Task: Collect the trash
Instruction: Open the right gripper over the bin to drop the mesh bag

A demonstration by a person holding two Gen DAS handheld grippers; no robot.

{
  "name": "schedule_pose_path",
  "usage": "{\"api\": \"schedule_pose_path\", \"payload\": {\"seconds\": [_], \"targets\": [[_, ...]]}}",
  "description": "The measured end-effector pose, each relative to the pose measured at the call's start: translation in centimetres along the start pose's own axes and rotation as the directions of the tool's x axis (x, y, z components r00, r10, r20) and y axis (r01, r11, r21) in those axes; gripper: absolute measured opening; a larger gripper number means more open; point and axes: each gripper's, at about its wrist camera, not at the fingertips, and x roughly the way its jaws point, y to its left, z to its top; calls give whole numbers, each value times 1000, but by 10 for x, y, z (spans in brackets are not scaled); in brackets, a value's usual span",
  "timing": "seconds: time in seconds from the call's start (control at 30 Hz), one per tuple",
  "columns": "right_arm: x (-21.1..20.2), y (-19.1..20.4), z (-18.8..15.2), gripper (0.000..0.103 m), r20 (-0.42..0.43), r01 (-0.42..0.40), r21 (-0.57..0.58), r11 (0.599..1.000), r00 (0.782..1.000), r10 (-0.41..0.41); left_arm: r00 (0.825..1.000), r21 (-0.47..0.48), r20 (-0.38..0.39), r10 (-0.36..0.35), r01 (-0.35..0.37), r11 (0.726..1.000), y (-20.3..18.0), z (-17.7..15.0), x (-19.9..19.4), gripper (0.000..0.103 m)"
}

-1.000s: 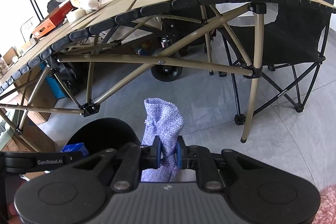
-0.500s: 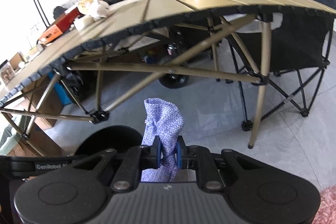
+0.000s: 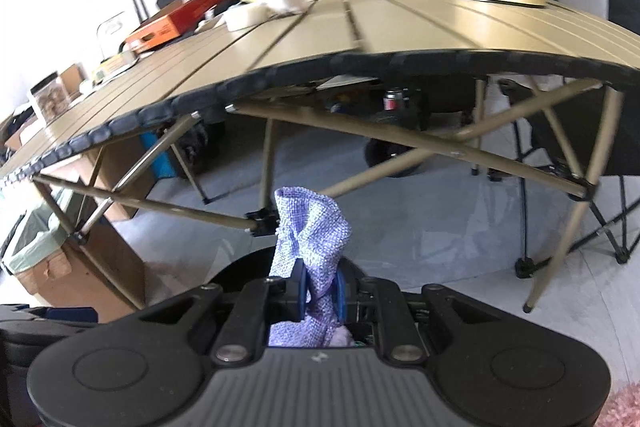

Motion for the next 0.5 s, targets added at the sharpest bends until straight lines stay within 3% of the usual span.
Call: {"api": "schedule_pose_path", "payload": {"seconds": [0.5], "targets": [[31, 44, -2, 14, -69, 14, -69, 998, 997, -18, 999, -89, -2, 33, -33, 995, 55, -7, -6, 103]]}}
